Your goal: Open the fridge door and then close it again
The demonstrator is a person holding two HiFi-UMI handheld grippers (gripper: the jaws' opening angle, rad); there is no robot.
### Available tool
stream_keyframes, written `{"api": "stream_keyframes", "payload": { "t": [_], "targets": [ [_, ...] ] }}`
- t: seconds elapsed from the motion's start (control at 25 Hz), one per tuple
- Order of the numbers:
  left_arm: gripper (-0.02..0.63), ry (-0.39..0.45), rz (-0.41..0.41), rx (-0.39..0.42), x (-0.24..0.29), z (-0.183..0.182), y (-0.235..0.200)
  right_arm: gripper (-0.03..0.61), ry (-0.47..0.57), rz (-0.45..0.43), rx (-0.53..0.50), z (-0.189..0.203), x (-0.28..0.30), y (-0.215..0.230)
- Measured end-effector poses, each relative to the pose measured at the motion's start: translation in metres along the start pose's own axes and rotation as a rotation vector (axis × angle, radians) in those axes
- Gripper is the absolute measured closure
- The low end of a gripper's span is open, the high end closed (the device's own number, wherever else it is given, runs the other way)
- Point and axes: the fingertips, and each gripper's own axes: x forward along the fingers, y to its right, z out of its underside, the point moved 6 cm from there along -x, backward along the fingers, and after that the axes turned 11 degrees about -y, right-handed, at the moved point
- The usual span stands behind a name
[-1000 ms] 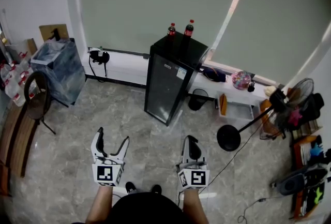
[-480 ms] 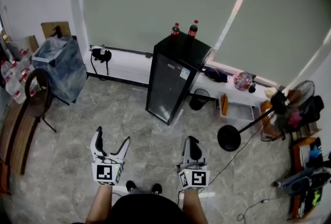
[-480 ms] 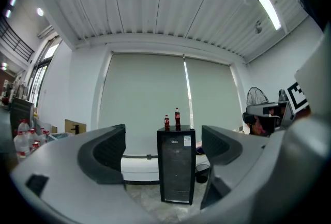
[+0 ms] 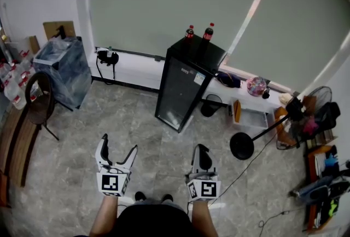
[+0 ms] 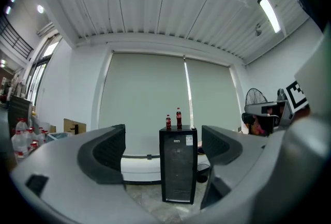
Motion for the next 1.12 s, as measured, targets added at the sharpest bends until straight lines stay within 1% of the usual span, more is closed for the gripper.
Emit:
{"api": "stream_keyframes", "payload": {
  "t": [0.12,0.2,0.32,0.4,0.6,0.8,0.92,1.12],
  "targets": [
    [0.167,0.008,0.007,0.001,-0.002,0.004,-0.008,0.569,0.005,0.012,0.004,0.001,-0.001,-0.008],
    [0.167,-0.004,0.008,0.001,-0.005,0.007,-0.013,0.569,0.008,0.019,0.012,0.003,-0.002,-0.012],
    [0.167,0.02,0.019,0.0,-0.005,0.02,-0.019,0.569,0.012,0.027,0.018,0.004,-0.003,-0.016],
    [0.167,0.019,0.021,0.004,-0.009,0.017,-0.021,0.569,0.013,0.027,0.02,0.004,-0.004,-0.021],
    [0.167,0.082,0.026,0.0,-0.011,0.012,-0.03,0.569,0.002,0.017,-0.004,0.007,0.0,-0.037],
    [0.167,0.075,0.017,-0.016,-0.005,0.006,-0.036,0.569,-0.002,0.012,-0.01,0.005,0.01,-0.039],
    [0.167,0.065,0.023,-0.015,0.003,0.011,-0.039,0.569,0.009,0.013,-0.009,0.002,0.019,-0.037],
    [0.167,0.069,0.032,-0.05,0.02,0.013,-0.047,0.569,0.006,0.011,-0.003,0.006,0.04,-0.031]
  ]
}}
